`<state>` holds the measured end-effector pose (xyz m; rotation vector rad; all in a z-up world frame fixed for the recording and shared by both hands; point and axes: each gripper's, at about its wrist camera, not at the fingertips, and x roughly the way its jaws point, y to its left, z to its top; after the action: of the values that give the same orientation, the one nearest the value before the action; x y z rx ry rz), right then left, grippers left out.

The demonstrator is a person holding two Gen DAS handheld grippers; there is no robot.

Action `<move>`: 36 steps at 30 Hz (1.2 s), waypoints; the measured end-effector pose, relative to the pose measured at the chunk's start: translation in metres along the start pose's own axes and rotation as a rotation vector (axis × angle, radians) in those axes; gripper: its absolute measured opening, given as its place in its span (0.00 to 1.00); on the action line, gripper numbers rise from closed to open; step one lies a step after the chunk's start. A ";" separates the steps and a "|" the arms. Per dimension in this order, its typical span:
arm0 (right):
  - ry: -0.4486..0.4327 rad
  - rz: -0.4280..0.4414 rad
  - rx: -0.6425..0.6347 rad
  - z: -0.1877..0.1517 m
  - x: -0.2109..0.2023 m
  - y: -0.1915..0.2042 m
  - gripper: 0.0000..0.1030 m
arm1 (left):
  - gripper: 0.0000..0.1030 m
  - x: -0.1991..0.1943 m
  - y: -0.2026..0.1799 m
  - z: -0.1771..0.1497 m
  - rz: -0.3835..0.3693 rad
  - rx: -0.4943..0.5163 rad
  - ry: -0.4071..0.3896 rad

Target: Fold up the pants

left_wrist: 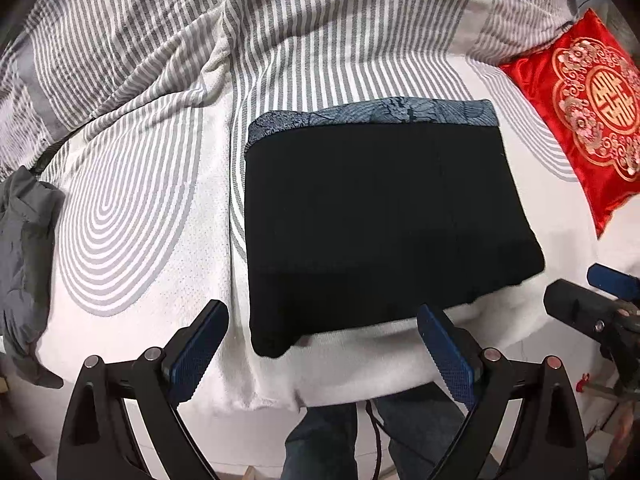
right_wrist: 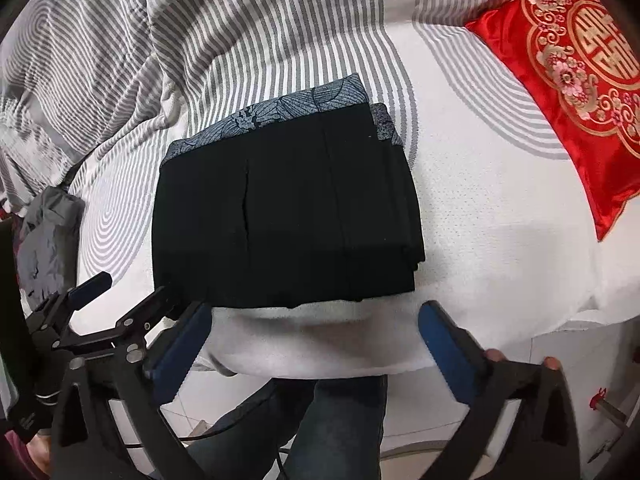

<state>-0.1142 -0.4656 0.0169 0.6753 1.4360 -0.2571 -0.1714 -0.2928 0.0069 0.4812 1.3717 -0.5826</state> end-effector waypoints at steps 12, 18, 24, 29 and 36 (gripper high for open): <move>-0.006 -0.042 0.020 -0.020 -0.026 0.010 1.00 | 0.93 -0.037 0.002 -0.016 -0.035 0.072 0.000; 0.000 -0.053 -0.015 -0.017 -0.035 0.014 1.00 | 0.93 -0.047 -0.003 -0.022 -0.008 0.069 0.000; 0.024 -0.062 -0.064 -0.013 -0.035 0.011 1.00 | 0.93 -0.047 -0.010 -0.024 0.018 -0.008 0.013; 0.044 -0.055 -0.101 -0.007 -0.035 0.006 1.00 | 0.93 -0.054 -0.018 -0.025 0.055 -0.048 0.011; 0.055 -0.044 -0.147 -0.001 -0.038 0.004 1.00 | 0.93 -0.062 -0.024 -0.022 0.083 -0.088 0.001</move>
<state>-0.1184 -0.4705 0.0550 0.5345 1.5080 -0.1660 -0.2098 -0.2905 0.0655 0.4644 1.3664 -0.4524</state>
